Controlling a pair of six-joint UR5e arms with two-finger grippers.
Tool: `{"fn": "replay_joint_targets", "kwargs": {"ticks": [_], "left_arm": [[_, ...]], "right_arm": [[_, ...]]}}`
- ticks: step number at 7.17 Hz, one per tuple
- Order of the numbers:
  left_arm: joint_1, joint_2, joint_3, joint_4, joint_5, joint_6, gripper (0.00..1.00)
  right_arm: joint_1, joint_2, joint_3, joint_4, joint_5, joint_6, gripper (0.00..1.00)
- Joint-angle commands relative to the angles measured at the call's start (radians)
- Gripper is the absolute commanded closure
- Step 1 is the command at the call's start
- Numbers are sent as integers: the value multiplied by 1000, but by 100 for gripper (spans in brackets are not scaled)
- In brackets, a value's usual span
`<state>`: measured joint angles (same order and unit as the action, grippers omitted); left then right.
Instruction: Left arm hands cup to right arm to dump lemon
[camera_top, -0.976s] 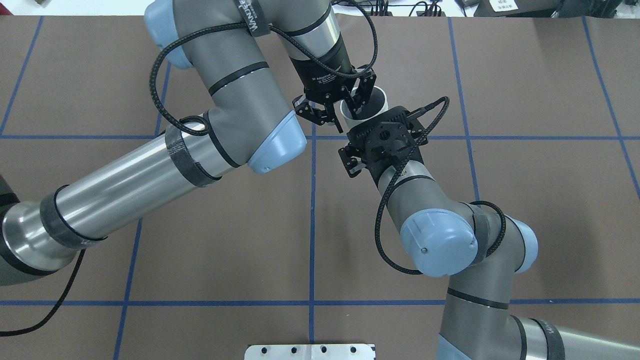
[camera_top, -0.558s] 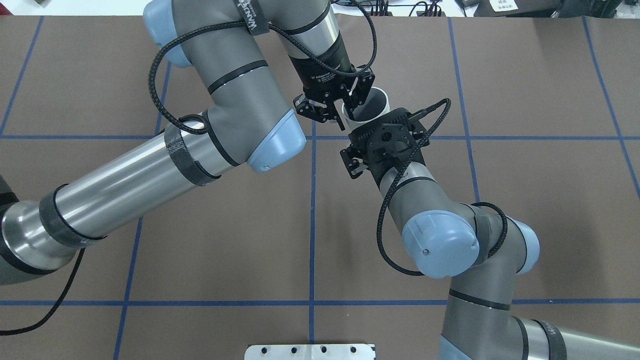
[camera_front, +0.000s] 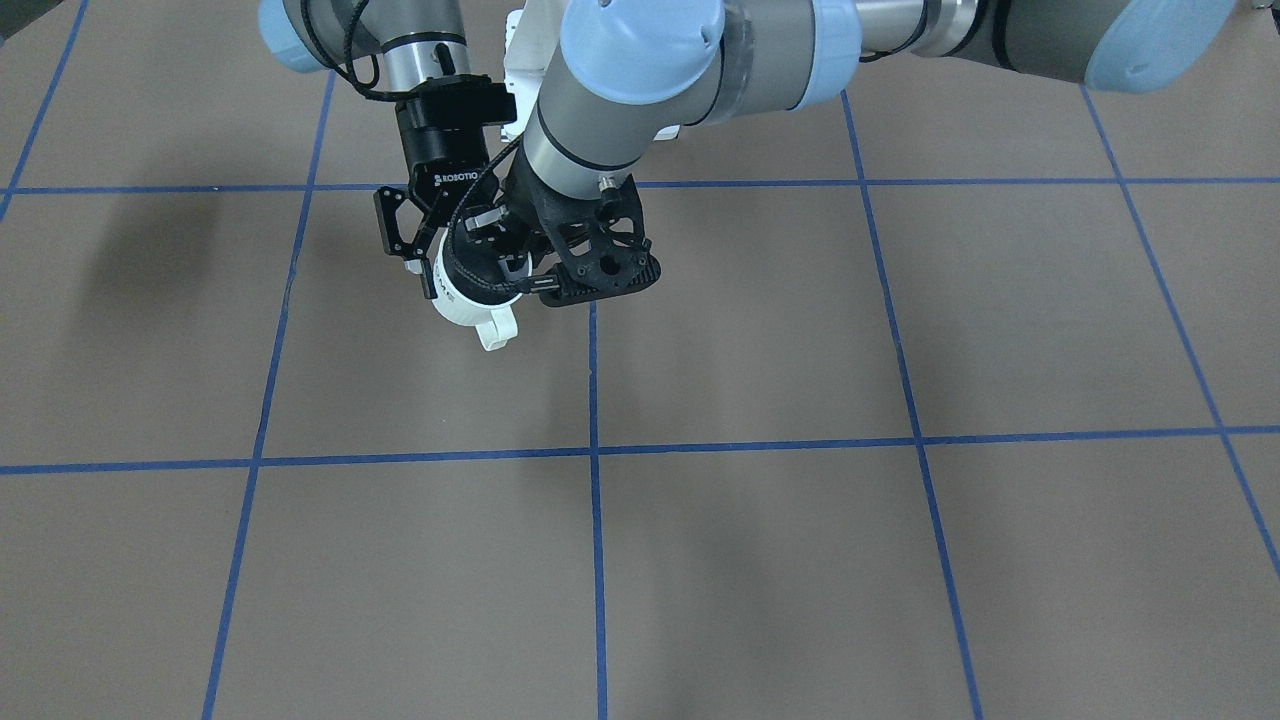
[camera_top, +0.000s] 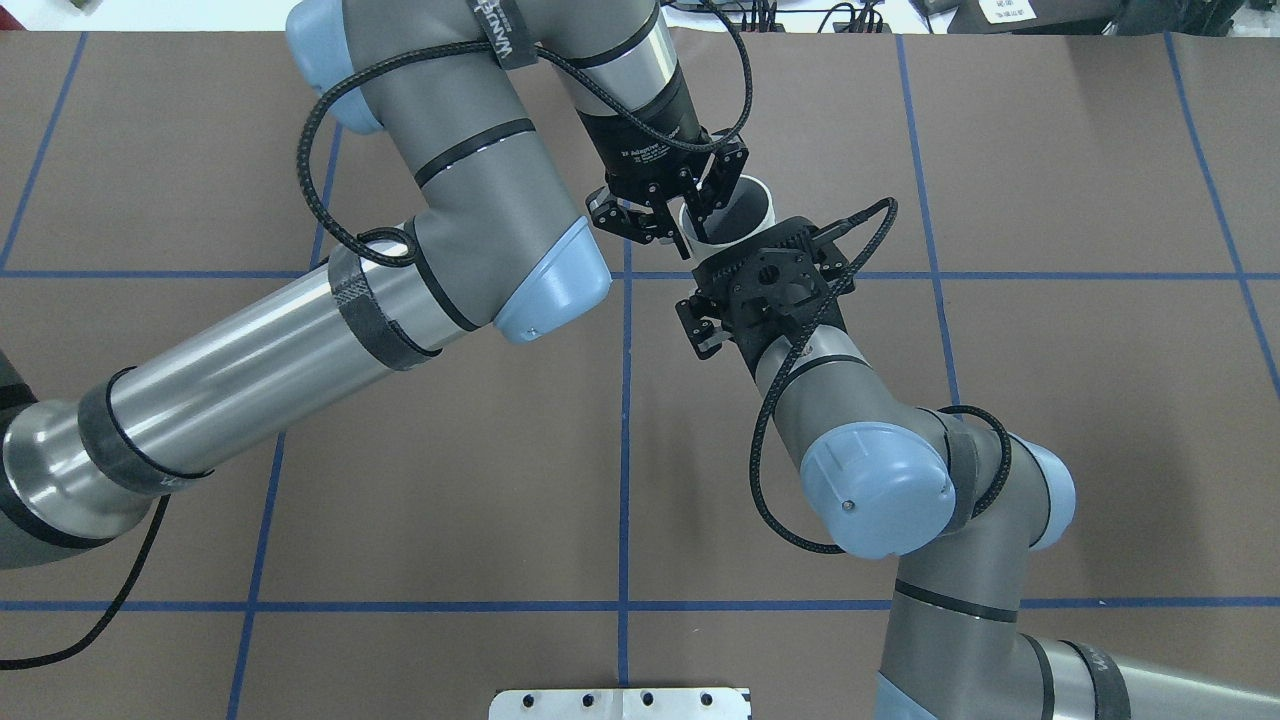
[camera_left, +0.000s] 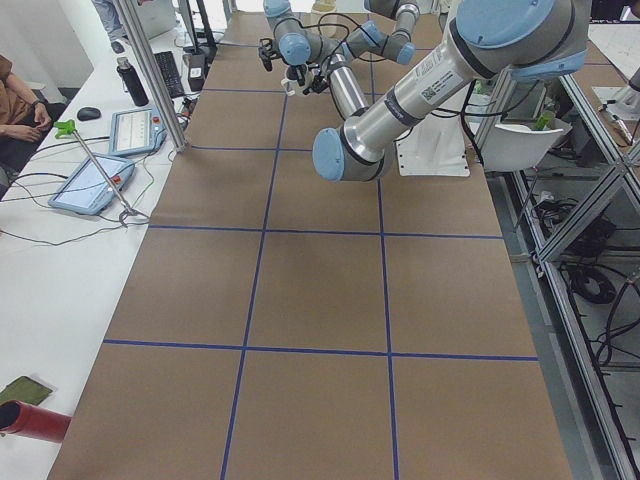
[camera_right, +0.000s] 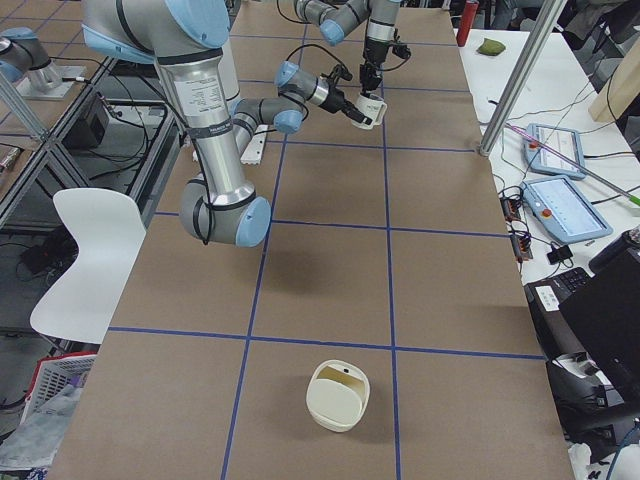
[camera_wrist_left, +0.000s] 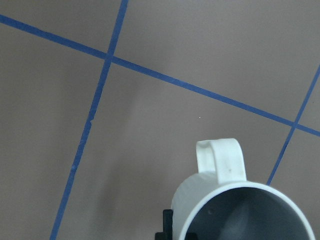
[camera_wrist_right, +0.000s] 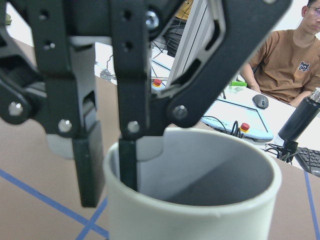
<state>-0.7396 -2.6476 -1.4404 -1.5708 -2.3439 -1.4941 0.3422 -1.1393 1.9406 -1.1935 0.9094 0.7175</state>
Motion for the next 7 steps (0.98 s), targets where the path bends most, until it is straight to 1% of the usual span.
{"fn": "replay_joint_targets", "kwargs": {"ticks": [1,2,3,4,7], "left_arm": [[0,0,0,0,0,0,76],[0,0,0,2,0,0,88],[-1,0,0,2,0,-6,100],[-1,0,0,3,0,-8,100],[-3,0,0,3,-2,-6,100]], "right_arm": [[-2,1,0,0,0,0,93],[-2,1,0,2,0,0,90],[-2,1,0,2,0,2,69],[-3,3,1,2,0,10,1],[-3,3,6,2,0,11,0]]}}
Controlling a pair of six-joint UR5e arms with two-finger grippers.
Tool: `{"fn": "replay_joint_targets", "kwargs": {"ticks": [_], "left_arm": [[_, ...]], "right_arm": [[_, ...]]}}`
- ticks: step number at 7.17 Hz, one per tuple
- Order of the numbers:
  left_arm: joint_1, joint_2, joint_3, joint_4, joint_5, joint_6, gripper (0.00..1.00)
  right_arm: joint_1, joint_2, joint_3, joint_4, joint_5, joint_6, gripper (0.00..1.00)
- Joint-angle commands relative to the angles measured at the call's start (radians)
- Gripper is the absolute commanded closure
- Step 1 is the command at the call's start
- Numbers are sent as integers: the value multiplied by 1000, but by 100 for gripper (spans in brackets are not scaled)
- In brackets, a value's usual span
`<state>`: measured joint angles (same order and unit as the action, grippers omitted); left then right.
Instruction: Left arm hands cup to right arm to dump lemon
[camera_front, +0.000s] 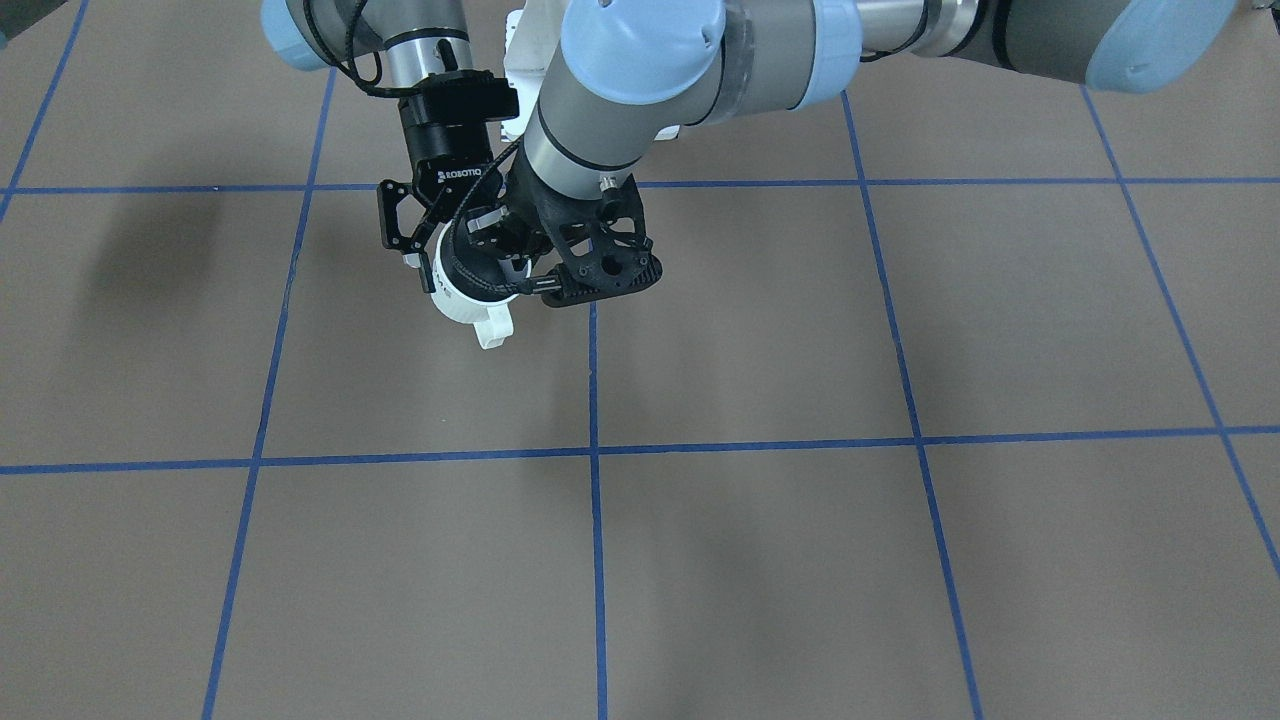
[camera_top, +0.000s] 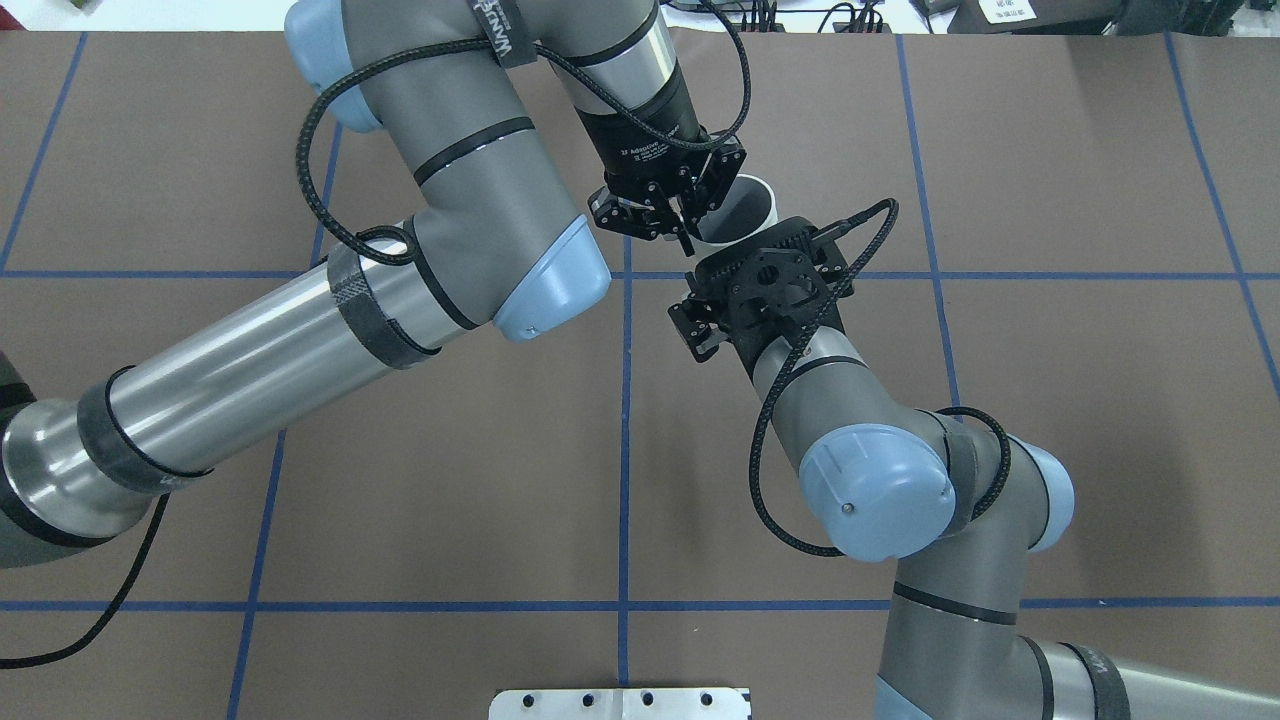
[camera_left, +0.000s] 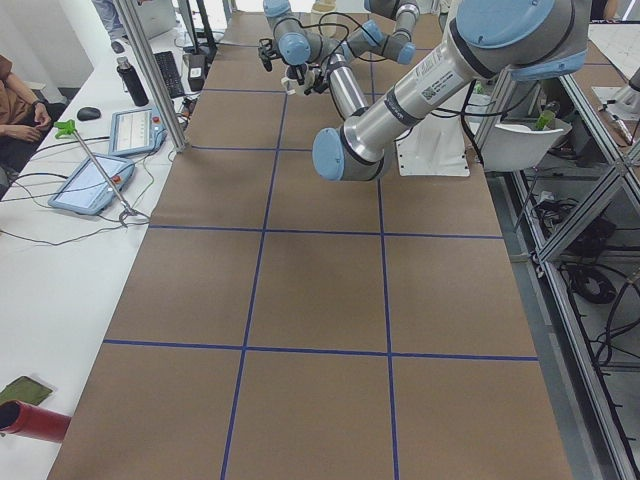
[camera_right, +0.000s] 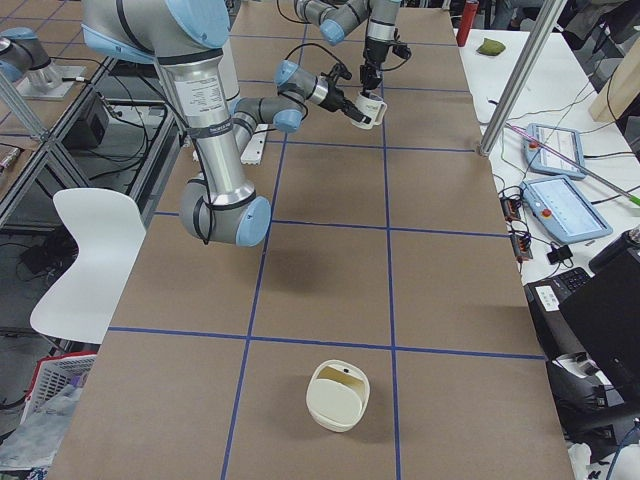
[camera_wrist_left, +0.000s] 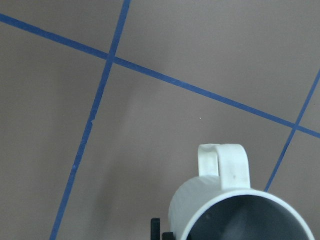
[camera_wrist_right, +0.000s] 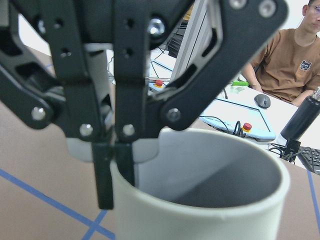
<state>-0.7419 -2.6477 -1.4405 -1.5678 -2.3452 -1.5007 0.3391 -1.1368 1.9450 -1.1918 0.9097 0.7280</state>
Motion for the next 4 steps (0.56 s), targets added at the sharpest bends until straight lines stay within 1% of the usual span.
{"fn": "replay_joint_targets", "kwargs": {"ticks": [1,4], "left_arm": [[-1,0,0,0,0,0,100],[-25,0,9,0,0,4,100]], "right_arm": [[-2,0,2,0,0,1,0],[-2,-5,3,0,0,1,0]]}}
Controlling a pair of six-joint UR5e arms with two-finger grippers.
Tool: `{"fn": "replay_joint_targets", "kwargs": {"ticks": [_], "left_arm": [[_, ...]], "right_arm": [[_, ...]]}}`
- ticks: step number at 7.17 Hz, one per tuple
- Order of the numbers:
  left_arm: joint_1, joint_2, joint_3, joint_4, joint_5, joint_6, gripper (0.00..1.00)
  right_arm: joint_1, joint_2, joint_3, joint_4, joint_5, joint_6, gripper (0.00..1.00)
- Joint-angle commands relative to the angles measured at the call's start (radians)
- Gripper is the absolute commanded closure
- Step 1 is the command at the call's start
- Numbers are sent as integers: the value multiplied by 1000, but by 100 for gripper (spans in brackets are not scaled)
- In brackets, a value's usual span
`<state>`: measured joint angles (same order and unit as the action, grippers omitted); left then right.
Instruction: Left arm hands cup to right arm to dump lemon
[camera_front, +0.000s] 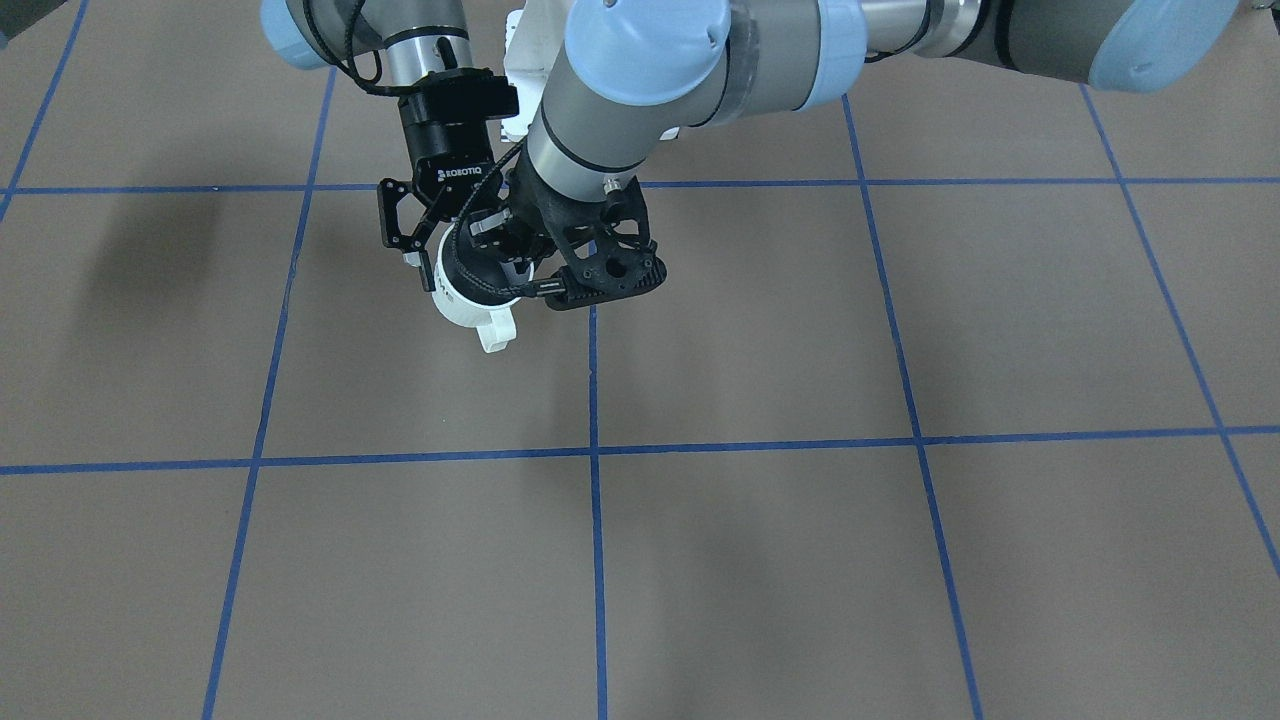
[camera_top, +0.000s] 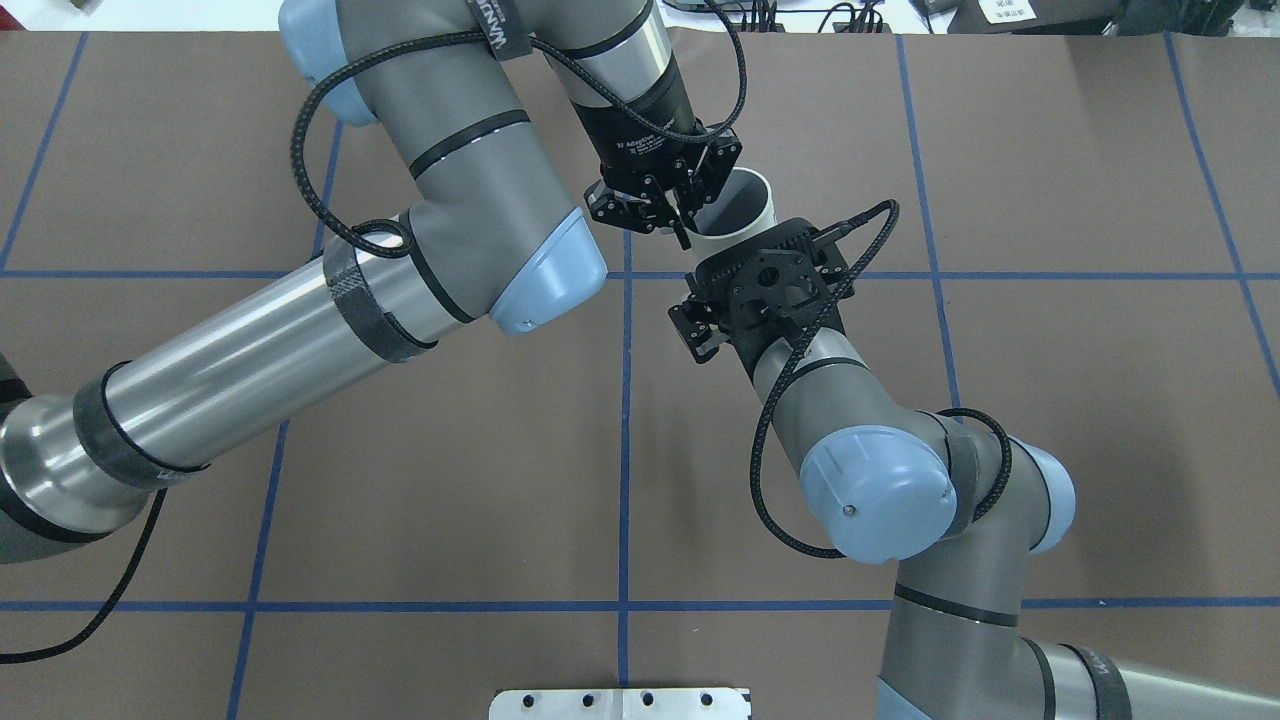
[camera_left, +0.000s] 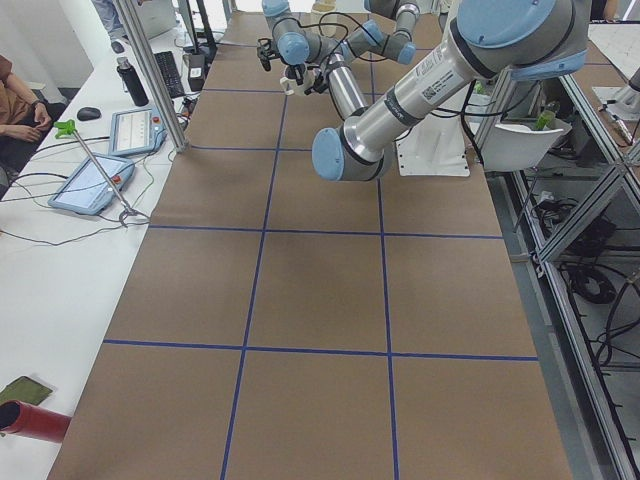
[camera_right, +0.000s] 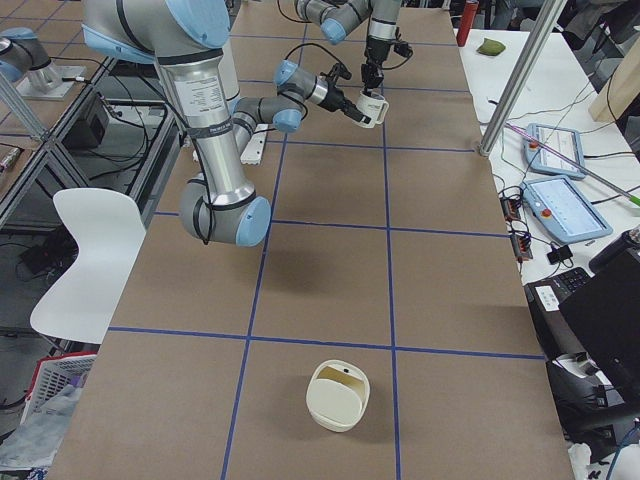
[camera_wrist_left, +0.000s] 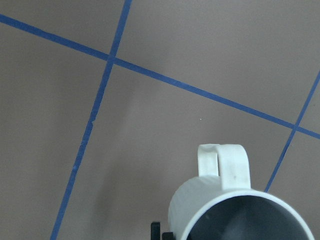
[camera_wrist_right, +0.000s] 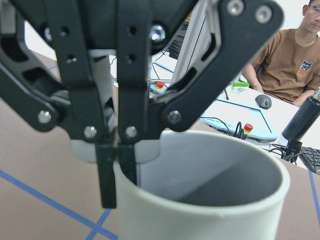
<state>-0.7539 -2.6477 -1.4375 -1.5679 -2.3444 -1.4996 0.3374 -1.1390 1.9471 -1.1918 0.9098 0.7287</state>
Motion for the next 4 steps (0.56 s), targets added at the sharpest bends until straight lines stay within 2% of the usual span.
{"fn": "replay_joint_targets", "kwargs": {"ticks": [1,4], "left_arm": [[-27,0,15,0,-1,4,100],[-88,-3,19,5,-4,9,100]], "right_arm": [[0,-2,1,0,-2,0,0],[0,-12,-2,-8,-3,0,0]]}}
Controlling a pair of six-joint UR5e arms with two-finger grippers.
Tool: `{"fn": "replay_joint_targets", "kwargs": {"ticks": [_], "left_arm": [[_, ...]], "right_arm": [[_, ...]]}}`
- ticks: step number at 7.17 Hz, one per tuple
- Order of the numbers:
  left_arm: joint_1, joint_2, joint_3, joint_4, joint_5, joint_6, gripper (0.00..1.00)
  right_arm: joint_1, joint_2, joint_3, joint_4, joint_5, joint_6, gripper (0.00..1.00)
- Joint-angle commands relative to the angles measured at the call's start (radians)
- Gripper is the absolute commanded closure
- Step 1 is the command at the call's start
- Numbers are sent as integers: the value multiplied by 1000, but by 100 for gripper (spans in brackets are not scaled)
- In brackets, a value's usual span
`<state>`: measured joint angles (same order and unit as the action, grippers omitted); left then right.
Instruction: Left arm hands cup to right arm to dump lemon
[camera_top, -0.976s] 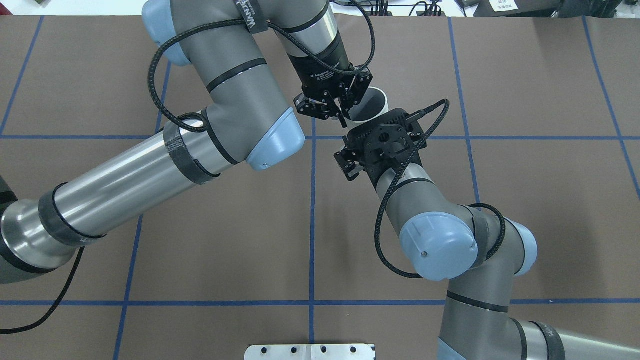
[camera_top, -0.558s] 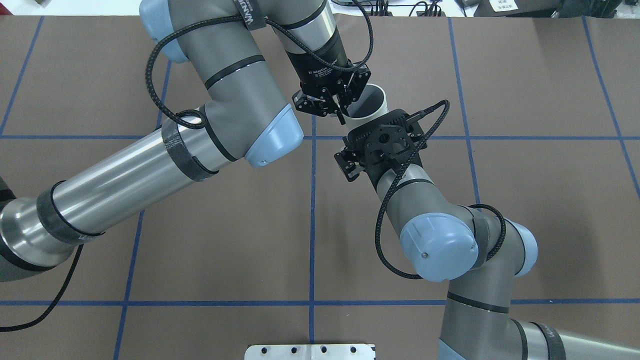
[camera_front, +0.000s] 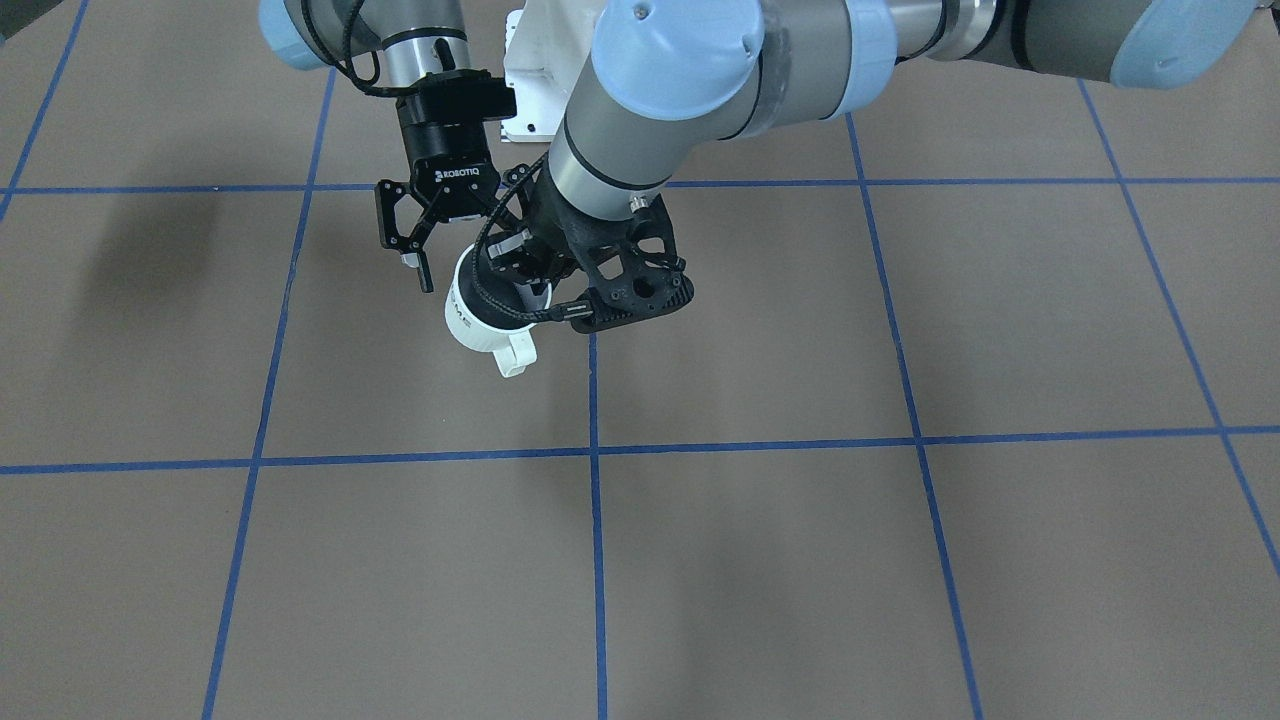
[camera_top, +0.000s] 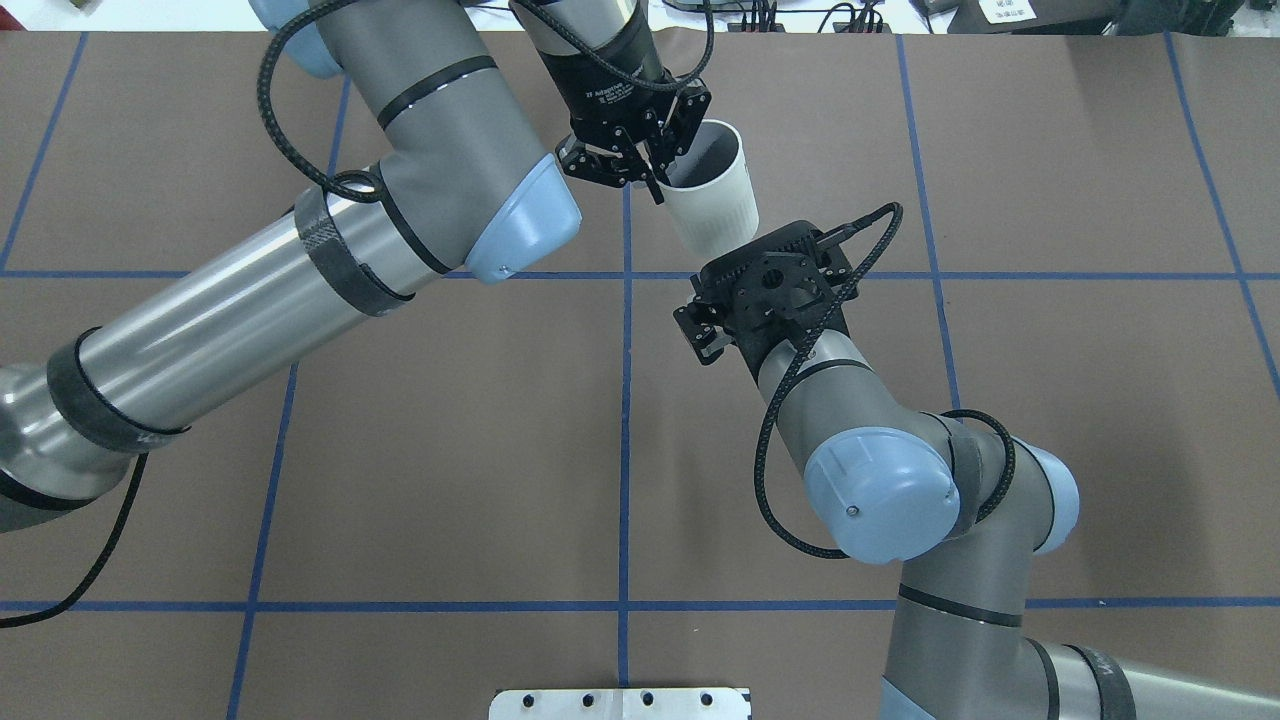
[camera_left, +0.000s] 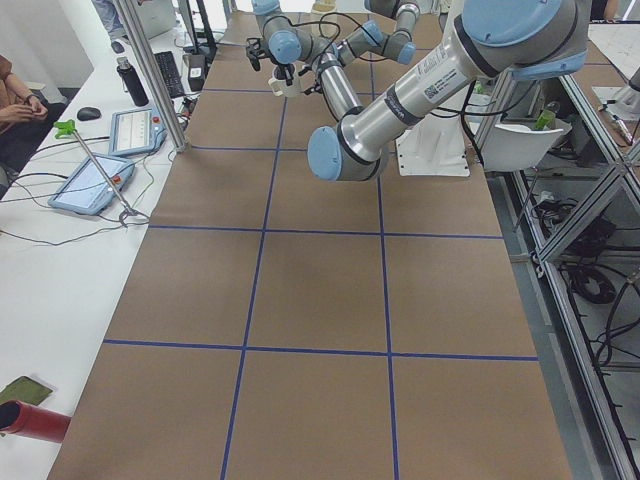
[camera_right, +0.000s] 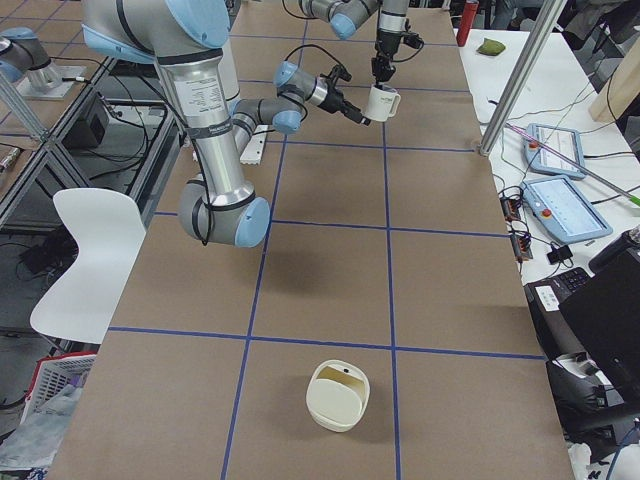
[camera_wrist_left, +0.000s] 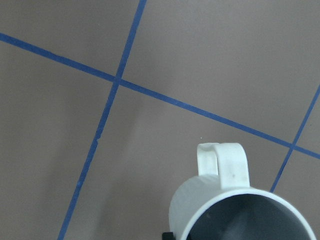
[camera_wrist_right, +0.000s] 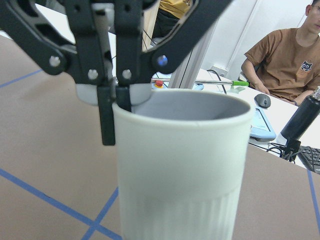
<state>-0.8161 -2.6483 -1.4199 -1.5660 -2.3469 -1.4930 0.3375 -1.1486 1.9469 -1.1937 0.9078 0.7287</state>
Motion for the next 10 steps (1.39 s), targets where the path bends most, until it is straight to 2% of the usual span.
{"fn": "replay_joint_targets", "kwargs": {"ticks": [1,2,5,7,8,10], "left_arm": [[-50,-1,-1,4,-6,5,100],[-79,1,-4,9,-21,31,100],[-173,28,-22,41,-22,150,100],[-225,74,-74,122,-19,290,100],[-253,111,-106,154,-9,368,100],[-331,256,-192,162,-5,565,100]], "right_arm": [[3,1,3,-10,6,-3,0],[20,1,1,-12,17,-6,0],[203,1,1,-72,303,-6,0],[369,0,-11,-113,557,-15,0],[438,0,-20,-151,667,-47,0],[552,-2,-28,-240,811,-121,0]]}}
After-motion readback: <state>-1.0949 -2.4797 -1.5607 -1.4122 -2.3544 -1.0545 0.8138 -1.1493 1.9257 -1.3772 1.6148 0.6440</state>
